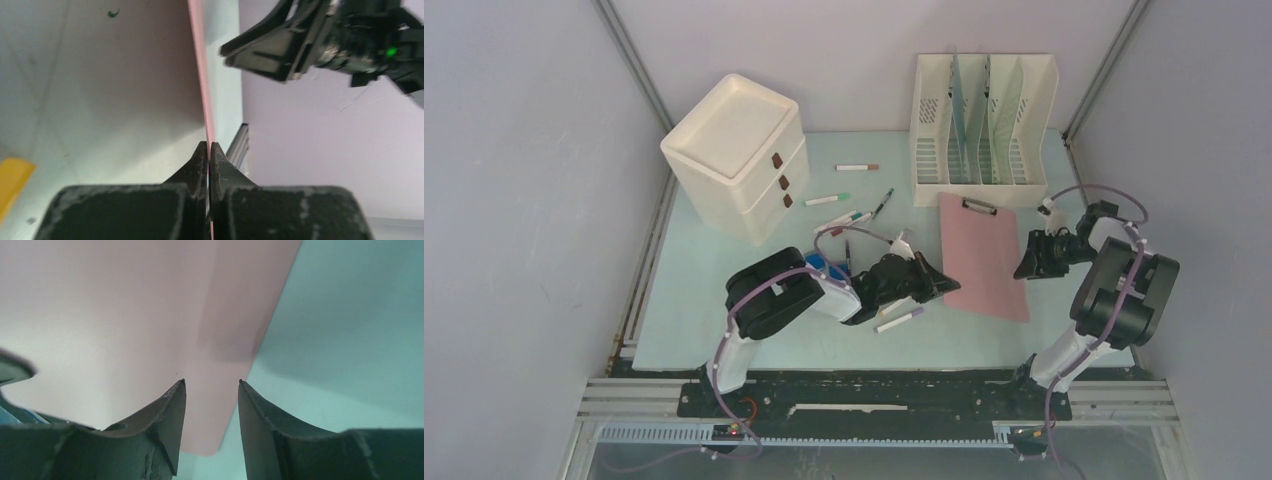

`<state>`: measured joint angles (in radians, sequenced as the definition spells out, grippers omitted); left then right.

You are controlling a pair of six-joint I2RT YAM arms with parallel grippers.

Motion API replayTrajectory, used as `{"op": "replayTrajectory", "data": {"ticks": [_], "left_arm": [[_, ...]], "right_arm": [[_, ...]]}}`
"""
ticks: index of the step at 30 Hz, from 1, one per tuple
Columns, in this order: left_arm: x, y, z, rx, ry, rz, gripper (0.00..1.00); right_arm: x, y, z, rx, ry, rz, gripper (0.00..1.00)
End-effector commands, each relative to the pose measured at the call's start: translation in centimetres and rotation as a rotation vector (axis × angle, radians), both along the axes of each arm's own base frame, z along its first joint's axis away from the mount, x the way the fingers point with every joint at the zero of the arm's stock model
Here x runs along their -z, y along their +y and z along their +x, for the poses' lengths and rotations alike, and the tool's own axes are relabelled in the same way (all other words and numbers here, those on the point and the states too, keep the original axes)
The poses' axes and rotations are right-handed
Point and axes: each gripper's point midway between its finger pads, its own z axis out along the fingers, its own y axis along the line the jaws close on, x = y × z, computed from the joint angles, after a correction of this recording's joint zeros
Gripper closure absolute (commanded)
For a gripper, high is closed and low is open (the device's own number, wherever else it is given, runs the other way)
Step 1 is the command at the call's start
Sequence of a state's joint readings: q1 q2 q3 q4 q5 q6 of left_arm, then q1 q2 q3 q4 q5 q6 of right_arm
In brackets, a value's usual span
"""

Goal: Organize the desk
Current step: Pick up the folder from the center of the board.

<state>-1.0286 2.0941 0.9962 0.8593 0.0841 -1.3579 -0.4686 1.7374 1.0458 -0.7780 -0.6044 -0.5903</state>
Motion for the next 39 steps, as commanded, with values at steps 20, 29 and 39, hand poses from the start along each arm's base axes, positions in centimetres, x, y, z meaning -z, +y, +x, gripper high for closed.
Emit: {"op": "replayTrajectory", "data": {"ticks": [20,29,39], "left_arm": [[-15.5,12.0,-0.5,0.034,-0.883,0.074,1.00],[-17.8,17.9,-2.6,0.009,-0.946,0.066,1.00],[-20.3,21.2,-4.8,-0.070,-0.848,-0.199,1.00]], "right_arm": [[-25.3,13.9,-5.6,-0.333,-0.699,0.292,0.25],[-23.6,14.3,-5.8,-0.330,-0.647,0.369,0.25],[-23.9,14.8,-6.0,-0.318,-0.620,0.464,0.24]]}}
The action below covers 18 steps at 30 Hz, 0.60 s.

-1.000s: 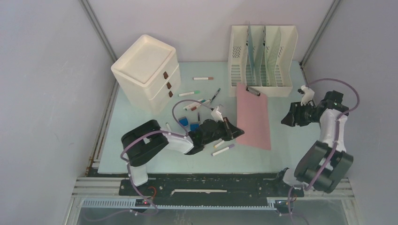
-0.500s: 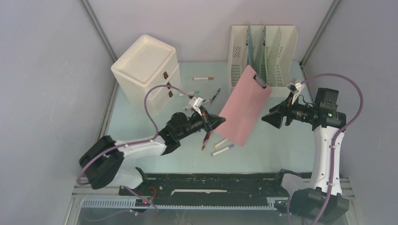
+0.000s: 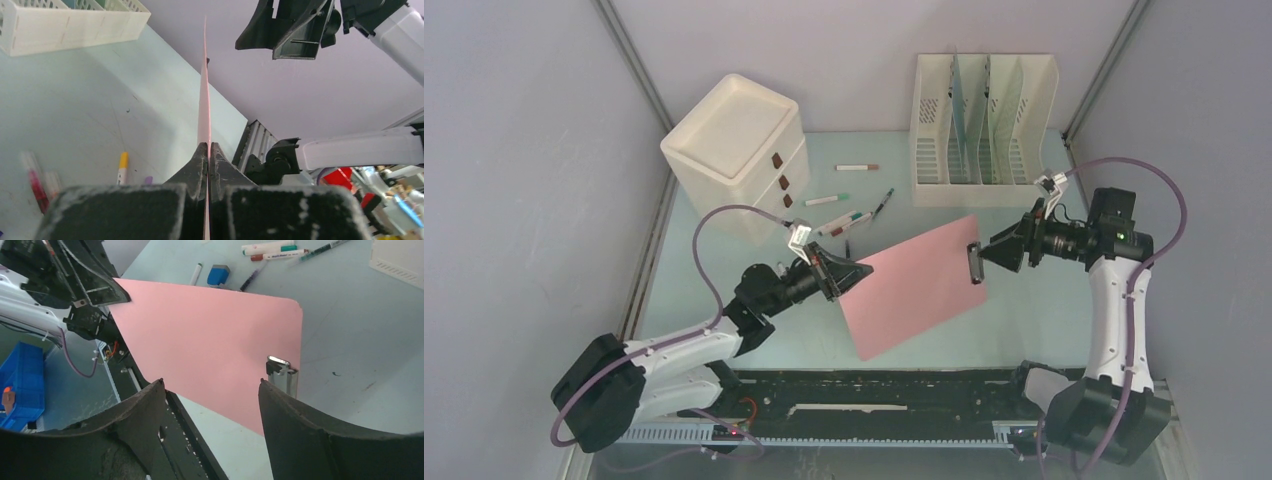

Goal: Organize the desk
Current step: Pick up the folder from the center of the board.

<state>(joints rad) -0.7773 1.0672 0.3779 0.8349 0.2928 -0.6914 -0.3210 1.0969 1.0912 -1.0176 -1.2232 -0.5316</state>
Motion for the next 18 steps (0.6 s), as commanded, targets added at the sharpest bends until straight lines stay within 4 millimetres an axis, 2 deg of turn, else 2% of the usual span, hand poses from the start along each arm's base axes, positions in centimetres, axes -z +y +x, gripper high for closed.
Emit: {"op": "replayTrajectory", "data": {"ticks": [1,6,9,14,18], "left_arm": [[-5.2,1.7,-1.2,0.026,-0.022,-0.242,1.00],[-6.6,3.1,-1.7,0.076,0.007,-0.354,1.00],[-7.6,4.0,-1.6,0.095,0.012,-0.417,1.00],[-8.0,5.1,-1.4,0.087,0.016,-0.458,1.00],[-9.2,6.2,-1.4,0.060,-0.016,-0.490,1.00]], "right_arm": [[-0.9,0.8,-0.8,-0.030,-0.026,0.054,0.23],[1.6,2.0,-0.4,-0.075,0.028,-0.011,0.21],[1.9,2.6,-0.4,-0.104,0.035,-0.025,0.20],[0.9,2.1,-0.7,-0.081,-0.022,-0.031,0.19],[-0.1,1.0,-0.7,-0.034,-0.045,0.003,0.19]]}}
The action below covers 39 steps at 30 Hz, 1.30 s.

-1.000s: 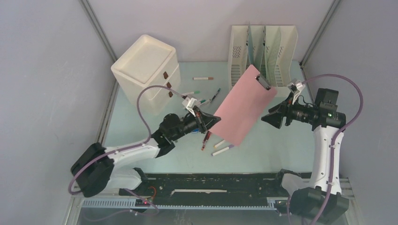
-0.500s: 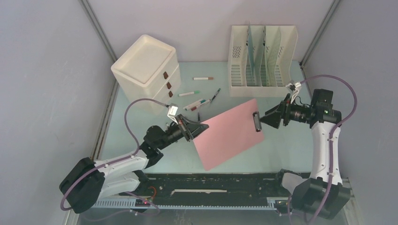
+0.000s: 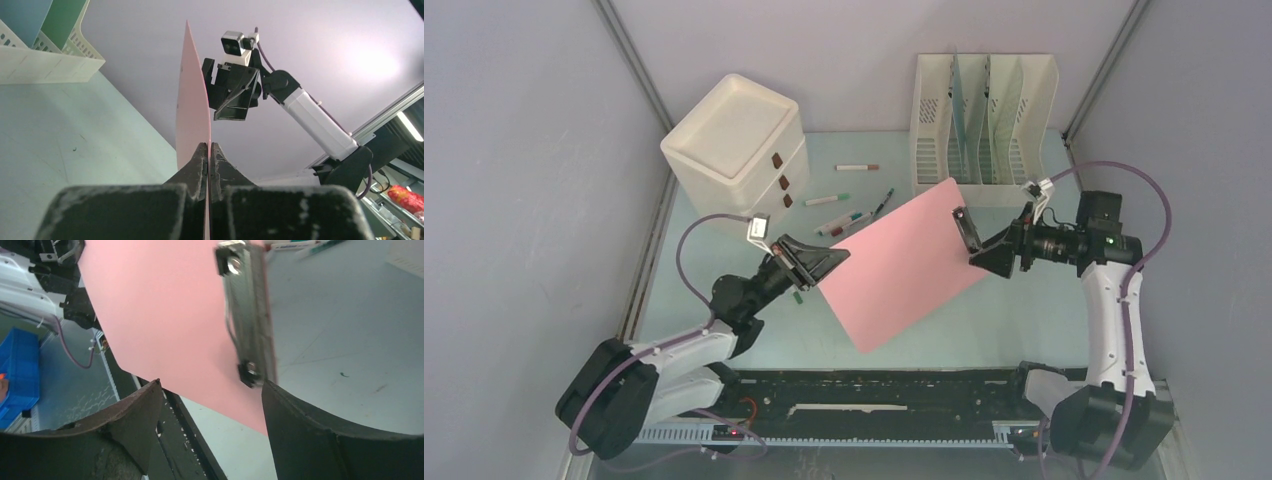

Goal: Organize the desk
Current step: Pick up the folder from the center of the board.

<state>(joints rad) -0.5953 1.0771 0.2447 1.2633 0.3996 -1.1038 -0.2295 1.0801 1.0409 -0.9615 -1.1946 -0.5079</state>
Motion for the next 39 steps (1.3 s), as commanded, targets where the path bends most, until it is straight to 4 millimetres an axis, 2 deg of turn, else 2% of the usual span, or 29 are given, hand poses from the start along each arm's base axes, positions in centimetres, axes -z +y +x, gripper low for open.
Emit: {"op": "replayTrajectory", "data": {"ticks": [1,7,10,14,21,29,33,35,37,39], "left_arm": [[-5.2,2.1,-1.4,-0.008,-0.123,-0.148,1.00],[-7.6,3.3,-1.5,-0.019,-0.148,-0.207,1.00],[-8.5,3.6,-1.8,-0.021,-0.159,-0.232,1.00],[-9.5,3.9,-2.1,-0.018,-0.167,-0.258,1.00],[-9.7,4.0,-2.1,-0.011,-0.159,-0.269,1.00],[-9.0,3.9,-1.2,-0.035,-0.124,-0.268,1.00],[-8.6,3.8,-1.0,-0.039,-0.116,-0.263,1.00],[-8.3,3.8,-1.0,-0.042,-0.109,-0.258,1.00],[-8.0,3.8,-0.9,-0.043,-0.104,-0.253,1.00],[-7.6,3.7,-0.8,-0.044,-0.099,-0.243,1.00]], "right_arm": [[-1.4,-1.0,0.0,0.045,-0.048,0.029,0.19],[-1.5,-1.3,0.2,0.053,-0.038,0.053,0.20],[-2.2,-0.7,-0.2,0.016,-0.042,0.109,0.20],[-4.3,0.9,-1.9,-0.094,-0.090,0.235,0.21],[-6.4,2.7,-4.4,-0.213,-0.146,0.307,0.25],[-7.2,3.1,-5.9,-0.301,-0.127,0.354,0.60],[-7.4,3.1,-5.9,-0.294,-0.131,0.345,0.85],[-7.4,3.1,-5.8,-0.289,-0.124,0.343,0.88],[-7.6,3.1,-5.8,-0.301,-0.120,0.347,0.86],[-7.8,3.2,-5.8,-0.315,-0.111,0.348,0.76]]}}
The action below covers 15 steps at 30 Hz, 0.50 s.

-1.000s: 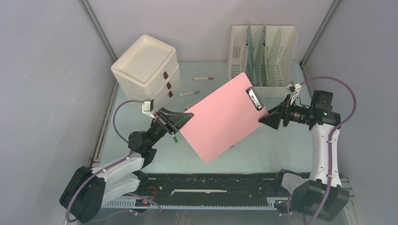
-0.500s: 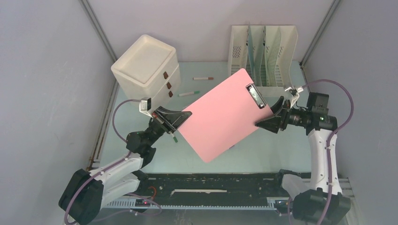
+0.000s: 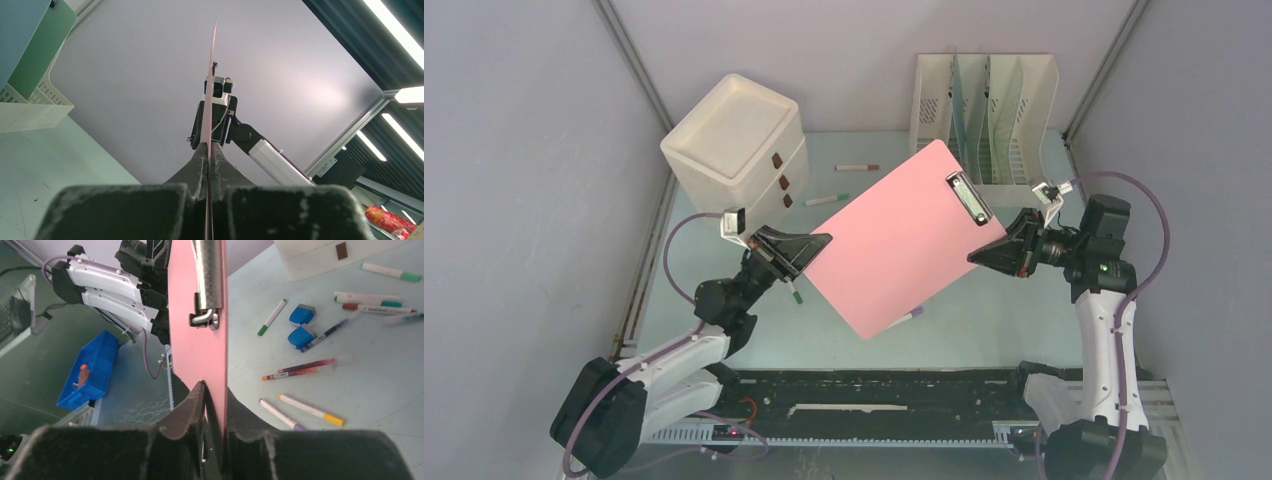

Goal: Organize the desk
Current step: Pick up the folder from the center of the board.

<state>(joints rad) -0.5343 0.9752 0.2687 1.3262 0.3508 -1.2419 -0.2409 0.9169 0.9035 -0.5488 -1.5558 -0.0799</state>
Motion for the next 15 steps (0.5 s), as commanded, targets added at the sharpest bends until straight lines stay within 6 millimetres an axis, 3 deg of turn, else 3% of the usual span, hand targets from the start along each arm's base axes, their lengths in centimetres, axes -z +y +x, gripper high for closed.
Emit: {"op": "replayTrajectory", "data": {"ticks": [1,3,6,11,12,15], "left_arm": [[-1.7,0.7,-0.5,-0.009,-0.054,-0.051,0.99],[-1.4,0.6,-0.4,-0.008,-0.049,-0.044,0.99],[-1.0,0.4,-0.2,-0.006,-0.042,-0.033,0.99],[-0.3,0.3,0.1,-0.013,-0.031,-0.020,0.95],[-0.2,0.3,0.2,-0.019,-0.026,-0.020,0.89],[0.8,1.1,1.4,-0.060,0.041,-0.022,0.59]], "right_arm": [[-2.1,0.6,-1.8,-0.133,-0.041,0.045,0.71],[-2.2,0.8,-1.7,-0.137,-0.044,0.033,0.65],[-2.3,1.1,-1.7,-0.154,-0.040,0.028,0.67],[-2.4,1.2,-1.6,-0.162,-0.037,0.028,1.00],[-2.4,1.2,-1.5,-0.150,-0.043,0.024,1.00],[-2.6,0.4,-1.2,-0.096,-0.074,0.012,1.00]]}}
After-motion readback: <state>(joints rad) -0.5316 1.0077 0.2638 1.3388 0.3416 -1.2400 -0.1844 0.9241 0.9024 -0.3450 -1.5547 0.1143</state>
